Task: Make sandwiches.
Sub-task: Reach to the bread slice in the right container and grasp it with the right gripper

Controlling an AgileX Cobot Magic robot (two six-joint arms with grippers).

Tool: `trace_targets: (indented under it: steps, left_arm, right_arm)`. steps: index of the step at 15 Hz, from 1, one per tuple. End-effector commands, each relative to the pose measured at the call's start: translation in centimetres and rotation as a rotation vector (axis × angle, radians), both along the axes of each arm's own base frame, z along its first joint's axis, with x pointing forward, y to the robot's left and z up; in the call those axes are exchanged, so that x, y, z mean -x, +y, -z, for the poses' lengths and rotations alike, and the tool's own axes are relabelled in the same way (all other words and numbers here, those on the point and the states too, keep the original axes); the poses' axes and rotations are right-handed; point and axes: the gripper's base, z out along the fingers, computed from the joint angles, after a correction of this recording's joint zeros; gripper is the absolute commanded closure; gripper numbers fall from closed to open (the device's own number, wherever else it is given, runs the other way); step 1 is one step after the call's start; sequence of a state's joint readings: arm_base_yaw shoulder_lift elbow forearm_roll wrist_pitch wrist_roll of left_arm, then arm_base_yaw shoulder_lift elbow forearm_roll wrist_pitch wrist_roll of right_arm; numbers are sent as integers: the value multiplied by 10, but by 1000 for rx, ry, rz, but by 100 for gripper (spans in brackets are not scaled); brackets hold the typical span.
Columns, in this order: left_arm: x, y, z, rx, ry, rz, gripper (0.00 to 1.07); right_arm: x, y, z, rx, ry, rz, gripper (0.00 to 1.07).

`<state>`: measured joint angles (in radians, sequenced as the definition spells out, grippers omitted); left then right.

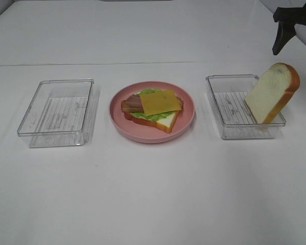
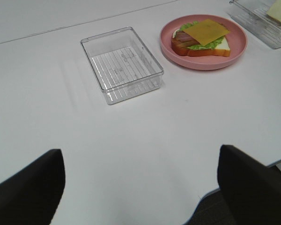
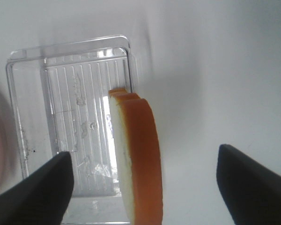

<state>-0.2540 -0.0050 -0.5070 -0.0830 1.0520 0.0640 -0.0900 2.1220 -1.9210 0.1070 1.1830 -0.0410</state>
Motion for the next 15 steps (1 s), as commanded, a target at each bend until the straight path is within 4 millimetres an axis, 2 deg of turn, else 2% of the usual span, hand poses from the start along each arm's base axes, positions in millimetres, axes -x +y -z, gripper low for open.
trace_targets:
  steps: [1,3,5,7,9,10,12,13,15]
  left_arm:
    - [3,1,0,15,-29,-1,23]
    - [3,1,0,15,-29,-1,23]
    - [3,1,0,15,-29,-1,23]
    - [3,1,0,15,-29,-1,23]
    - [3,1,0,15,-29,-1,23]
    - [3,1,0,15,-29,-1,23]
    - [3,1,0,15,-29,-1,23]
    - [3,1,0,15,-29,-1,23]
    - [3,1,0,15,-29,-1,23]
  right_arm:
    - [-3,-2,17,1,58,-17,29]
    - [-4,-1,36,-15,134,-33,29]
    - [-4,2,43,-53,161,-58,31]
    - [-4,4,44,-71,159,-64,42]
    - [-3,4,44,-75,172,-66,62]
    - [-1,4,44,-76,190,-71,80]
    - [-1,4,44,-76,190,-71,93]
    - [-1,4,44,-77,190,-71,104]
    - [-1,7,41,-95,181,-70,107]
